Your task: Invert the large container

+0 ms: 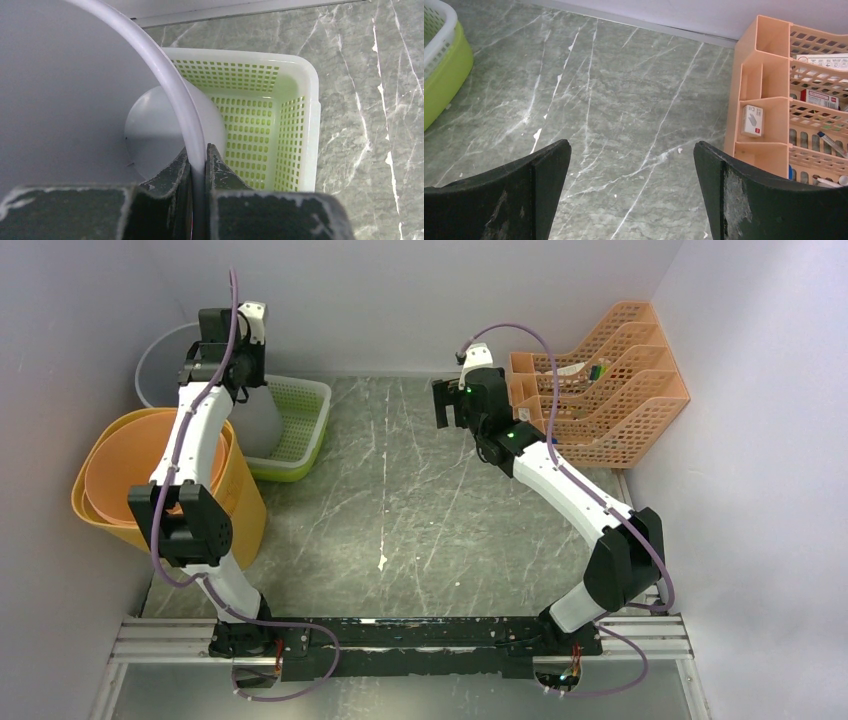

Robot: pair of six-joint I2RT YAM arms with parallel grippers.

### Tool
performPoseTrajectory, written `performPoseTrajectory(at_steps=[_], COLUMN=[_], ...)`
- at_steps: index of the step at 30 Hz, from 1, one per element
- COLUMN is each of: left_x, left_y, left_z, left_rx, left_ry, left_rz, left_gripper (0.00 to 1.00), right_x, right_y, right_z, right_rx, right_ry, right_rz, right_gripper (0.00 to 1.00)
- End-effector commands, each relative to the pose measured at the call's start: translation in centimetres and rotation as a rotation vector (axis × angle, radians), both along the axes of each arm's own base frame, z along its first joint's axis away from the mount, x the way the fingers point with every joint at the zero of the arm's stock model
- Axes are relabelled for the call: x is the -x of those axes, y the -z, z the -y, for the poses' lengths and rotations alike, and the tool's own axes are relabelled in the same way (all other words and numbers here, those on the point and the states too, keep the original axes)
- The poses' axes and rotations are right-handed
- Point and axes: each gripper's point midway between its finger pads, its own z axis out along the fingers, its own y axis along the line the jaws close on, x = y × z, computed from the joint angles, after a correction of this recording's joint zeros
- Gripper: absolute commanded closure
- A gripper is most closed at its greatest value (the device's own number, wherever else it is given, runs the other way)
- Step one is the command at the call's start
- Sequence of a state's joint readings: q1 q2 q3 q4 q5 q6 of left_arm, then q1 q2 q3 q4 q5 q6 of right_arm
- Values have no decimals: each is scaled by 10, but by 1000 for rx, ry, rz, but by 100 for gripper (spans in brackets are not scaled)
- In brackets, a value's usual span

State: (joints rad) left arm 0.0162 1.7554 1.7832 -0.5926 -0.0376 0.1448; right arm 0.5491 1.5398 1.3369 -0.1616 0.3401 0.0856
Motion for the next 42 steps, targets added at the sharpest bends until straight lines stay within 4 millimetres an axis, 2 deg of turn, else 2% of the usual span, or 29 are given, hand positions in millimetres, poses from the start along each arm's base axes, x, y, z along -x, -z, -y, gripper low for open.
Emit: performPoseTrajectory(at_steps=[1, 5, 7, 12, 13, 16, 19, 22, 24, 28, 29, 32, 35, 38, 42], left_x=[0, -5, -4, 19, 26, 45, 65, 82, 97, 123, 129, 154, 172, 191, 211], left_y=[-48, -99, -135, -199, -209, -232, -242, -236, -229, -201, -184, -169, -151, -133, -114], left_z=[-11, 1, 12, 42, 48, 73, 104, 140, 166, 209, 224, 260, 293, 320, 340], left_rx=[-15, -12, -33, -26, -13, 73, 190, 312, 396, 566, 617, 738, 770, 865, 923], left_ry=[-62, -39, -29, 10, 24, 103, 222, 360, 460, 612, 658, 772, 843, 925, 975], left_rz=[139, 243, 314, 470, 500, 573, 612, 602, 584, 506, 469, 413, 352, 290, 236], left_gripper=[93, 93, 93, 93, 93, 93, 93, 93, 93, 93, 93, 93, 93, 93, 93], right_x=[-6, -7, -7, -8, -11, -15, -18, -22, -25, -29, -30, -30, -29, -28, -27], right_y=[2, 0, 0, 0, 0, -3, -9, -14, -17, -18, -18, -18, -20, -20, -17], right_z=[3, 5, 6, 20, 34, 60, 92, 121, 133, 143, 144, 148, 152, 160, 178], right_rx=[-9, -22, -30, -73, -89, -133, -166, -211, -239, -247, -243, -240, -241, -241, -255], right_ry=[23, 30, 34, 73, 107, 179, 263, 318, 335, 346, 349, 358, 366, 386, 423], right_rz=[11, 15, 14, 7, 7, 16, 31, 37, 42, 42, 42, 40, 44, 48, 40], right_gripper=[6, 7, 7, 7, 8, 8, 8, 7, 7, 7, 6, 6, 5, 4, 3])
